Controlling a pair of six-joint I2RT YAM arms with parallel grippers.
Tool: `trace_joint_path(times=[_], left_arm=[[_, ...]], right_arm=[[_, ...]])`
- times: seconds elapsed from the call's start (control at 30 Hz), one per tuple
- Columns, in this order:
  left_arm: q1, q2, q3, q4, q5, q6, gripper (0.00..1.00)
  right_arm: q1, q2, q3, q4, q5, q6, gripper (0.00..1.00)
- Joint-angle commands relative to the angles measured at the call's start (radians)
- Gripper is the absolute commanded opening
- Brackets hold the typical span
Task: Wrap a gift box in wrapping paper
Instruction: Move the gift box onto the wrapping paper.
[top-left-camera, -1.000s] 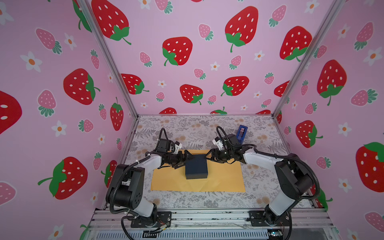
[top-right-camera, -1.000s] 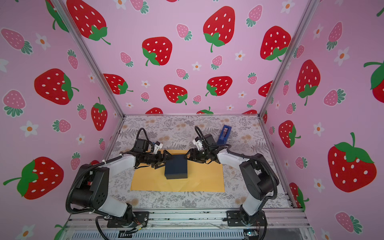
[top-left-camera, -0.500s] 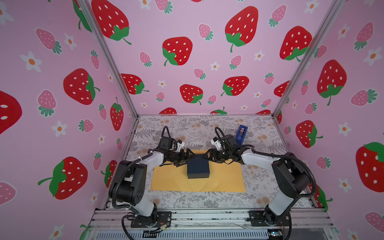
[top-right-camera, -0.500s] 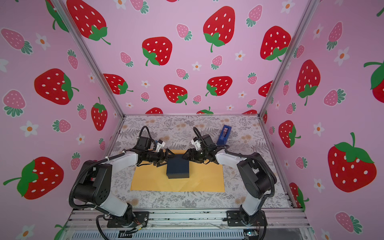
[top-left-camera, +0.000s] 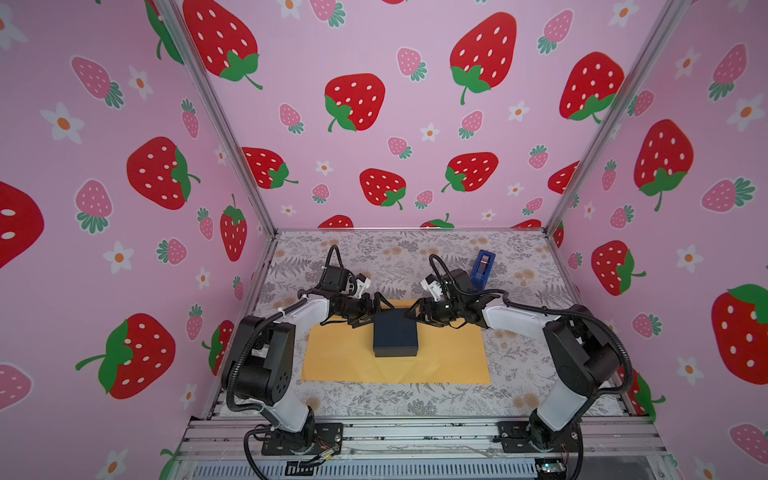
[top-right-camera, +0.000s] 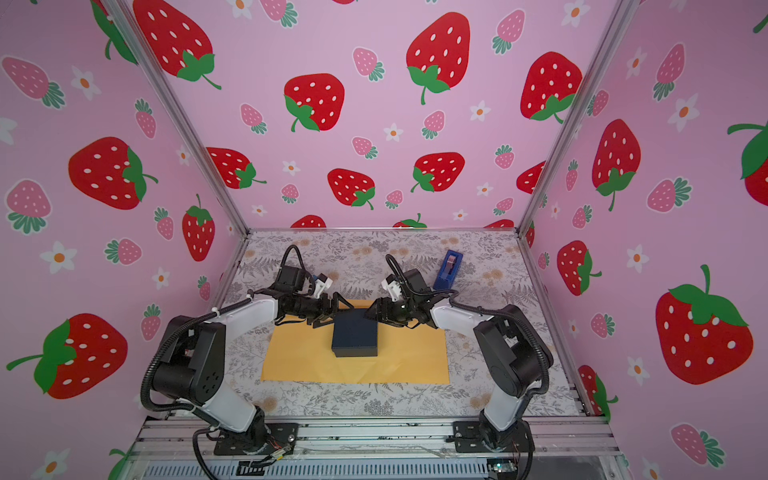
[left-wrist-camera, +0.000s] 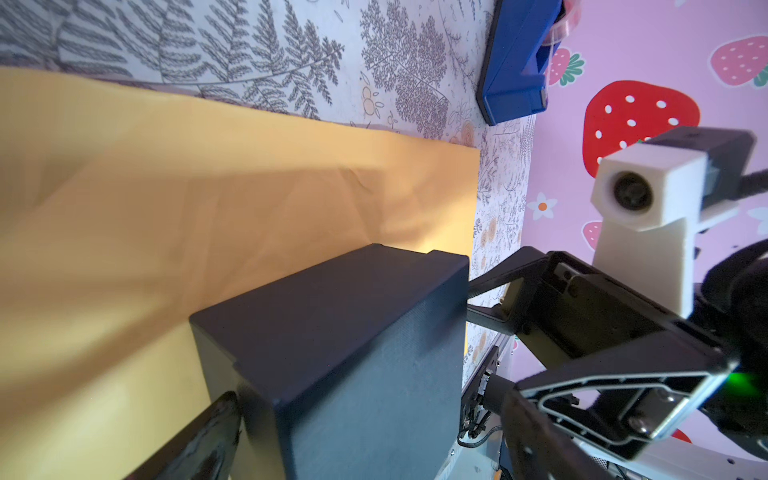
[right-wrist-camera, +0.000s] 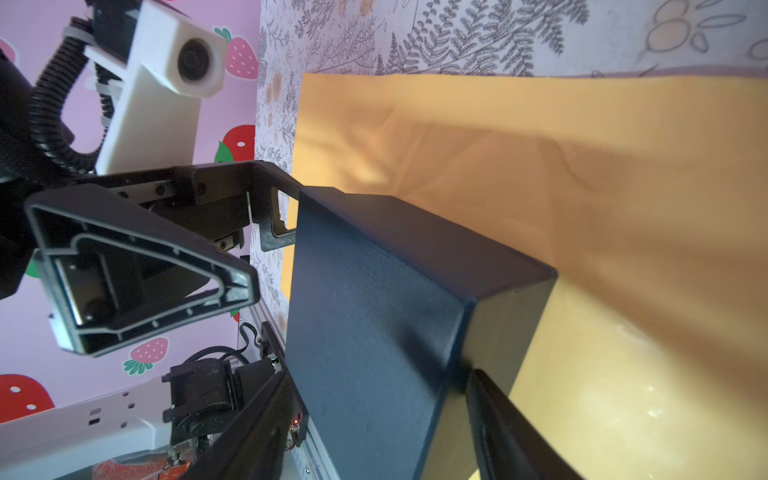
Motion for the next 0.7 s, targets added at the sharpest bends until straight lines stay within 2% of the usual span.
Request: trace_joint_path(times=[0.0, 0.17, 0.3, 0.43, 0.6, 0.67], left_arm=[[-0.001, 0.000, 0.039, -0.043, 0.012, 0.027, 0.99], [0.005, -0.017, 0.060, -0.113, -0.039, 0.057, 0.99], [0.006, -0.061, 0.105, -0.206, -0.105, 0.097, 0.98], [-0.007, -0.132, 0.151, -0.275, -0.147, 0.114, 0.94], [-0.077, -0.169, 0.192, -0.311, -0.126, 0.112, 0.82], [-0.115, -0.163, 0.198, -0.304, -0.109, 0.093, 0.75]], right_arm=[[0.013, 0.008, 0.002, 0.009, -0.029, -0.001, 0.69], [0.009, 0.014, 0.019, -0.025, -0.018, -0.025, 0.69], [-0.057, -0.043, -0.001, -0.083, 0.025, -0.076, 0.69], [-0.187, -0.113, -0.067, -0.126, -0.015, -0.146, 0.69], [-0.407, -0.178, -0.144, -0.164, -0.067, -0.248, 0.69], [-0.501, -0.166, -0.159, -0.169, -0.100, -0.306, 0.70]])
